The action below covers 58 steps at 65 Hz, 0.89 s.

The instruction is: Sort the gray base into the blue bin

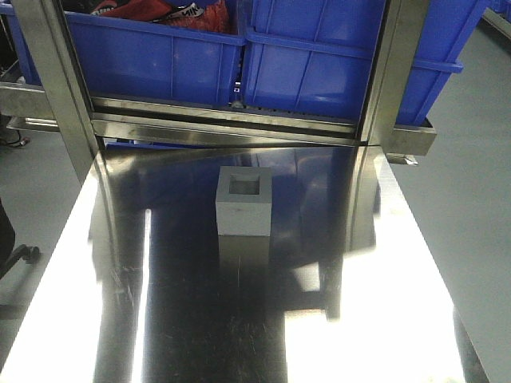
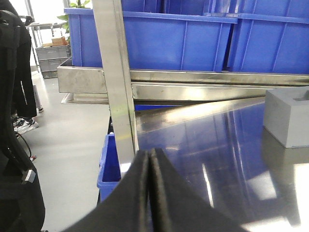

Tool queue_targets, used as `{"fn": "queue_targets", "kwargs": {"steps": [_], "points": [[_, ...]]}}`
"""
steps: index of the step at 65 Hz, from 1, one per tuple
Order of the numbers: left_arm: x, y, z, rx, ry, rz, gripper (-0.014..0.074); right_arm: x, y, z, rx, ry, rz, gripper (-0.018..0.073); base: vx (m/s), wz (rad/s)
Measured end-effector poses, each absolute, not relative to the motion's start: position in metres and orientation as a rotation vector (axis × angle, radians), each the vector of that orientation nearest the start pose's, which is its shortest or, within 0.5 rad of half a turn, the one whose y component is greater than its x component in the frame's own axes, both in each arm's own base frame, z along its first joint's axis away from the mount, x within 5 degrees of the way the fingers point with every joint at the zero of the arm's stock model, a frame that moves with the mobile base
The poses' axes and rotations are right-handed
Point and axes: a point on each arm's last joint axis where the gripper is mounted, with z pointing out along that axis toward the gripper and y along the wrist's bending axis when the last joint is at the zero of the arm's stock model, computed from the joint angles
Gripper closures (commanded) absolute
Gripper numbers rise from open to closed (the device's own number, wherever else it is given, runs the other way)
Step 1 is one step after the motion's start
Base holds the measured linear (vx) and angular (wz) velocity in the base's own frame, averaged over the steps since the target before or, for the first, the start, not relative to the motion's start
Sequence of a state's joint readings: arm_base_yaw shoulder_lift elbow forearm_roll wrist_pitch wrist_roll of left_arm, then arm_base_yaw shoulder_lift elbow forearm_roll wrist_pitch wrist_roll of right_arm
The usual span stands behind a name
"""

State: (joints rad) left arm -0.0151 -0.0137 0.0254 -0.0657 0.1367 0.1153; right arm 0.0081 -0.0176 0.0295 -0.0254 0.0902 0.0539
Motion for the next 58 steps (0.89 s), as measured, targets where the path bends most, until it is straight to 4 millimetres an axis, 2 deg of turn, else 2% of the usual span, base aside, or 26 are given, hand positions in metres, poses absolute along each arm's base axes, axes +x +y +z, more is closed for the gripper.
{"fn": "queue_targets", "kwargs": {"steps": [46,53,58], "points": [[0.056,-0.002,0.195,0.058,1.607,0.021,0.0602,0.056,0.000,0.196,0.018,1.586,0.027,0.0564,0.00,0.00],[0.056,-0.001,0.206,0.053,1.535,0.025,0.0602,0.056,0.000,0.196,0.018,1.586,0.027,0.0564,0.00,0.00],[0.051,-0.001,0.232,0.050,1.455,0.026,0.0602,0.056,0.000,0.196,0.018,1.586,0.027,0.0564,0.00,0.00]]}}
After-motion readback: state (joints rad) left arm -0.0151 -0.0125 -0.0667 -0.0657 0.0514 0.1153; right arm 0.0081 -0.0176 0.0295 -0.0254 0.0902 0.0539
